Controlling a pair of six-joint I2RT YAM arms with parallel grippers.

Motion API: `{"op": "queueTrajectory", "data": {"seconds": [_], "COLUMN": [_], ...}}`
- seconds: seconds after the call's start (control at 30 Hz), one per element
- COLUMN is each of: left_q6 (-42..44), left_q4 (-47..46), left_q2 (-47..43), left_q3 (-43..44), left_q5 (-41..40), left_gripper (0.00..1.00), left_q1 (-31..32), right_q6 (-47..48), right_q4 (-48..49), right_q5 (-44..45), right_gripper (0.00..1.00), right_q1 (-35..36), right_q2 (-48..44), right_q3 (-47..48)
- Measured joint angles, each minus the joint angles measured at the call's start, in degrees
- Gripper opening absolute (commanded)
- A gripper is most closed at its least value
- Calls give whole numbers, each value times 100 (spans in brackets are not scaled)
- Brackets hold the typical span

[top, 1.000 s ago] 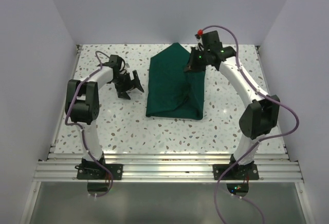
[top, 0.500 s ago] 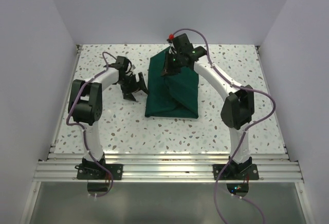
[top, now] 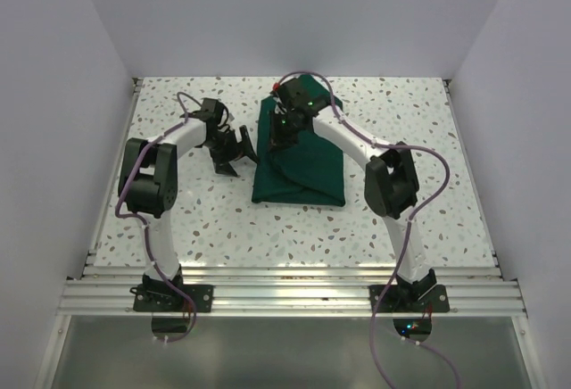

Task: Prepare the surgical pack

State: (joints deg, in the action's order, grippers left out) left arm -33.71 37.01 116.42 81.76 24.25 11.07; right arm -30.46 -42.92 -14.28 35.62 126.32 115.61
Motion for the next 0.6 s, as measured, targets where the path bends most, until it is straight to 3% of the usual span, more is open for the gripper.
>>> {"op": "queueTrajectory", "data": {"seconds": [0.33,0.4,0.43,0.5,0.6], "left_q6": [-168,-173,-168,-146,-7], "left_q4": [-127,-149,-125,-63,146], "left_q2": [-138,-221,-258,-280,-280], "left_q3": [-216,-334,-378,-385,-278], "left_q5": [0,24,22,-9,-92], "left_gripper": [91,91,91,92,91], "left_q1": [-98,-190,-254,-345,-439], "right_q6": [-26,-46,-33,-2,151], "right_q4": [-42,-35,-52,-140,-328], "right_q5": [-42,-103,-164,-219,-367], "right_gripper": [0,9,22,33,39], "right_q1": [125,140,151,166,179], "right_q2": [807,852,872,909,918], "right_q3": [407,476,542,719,1084]}}
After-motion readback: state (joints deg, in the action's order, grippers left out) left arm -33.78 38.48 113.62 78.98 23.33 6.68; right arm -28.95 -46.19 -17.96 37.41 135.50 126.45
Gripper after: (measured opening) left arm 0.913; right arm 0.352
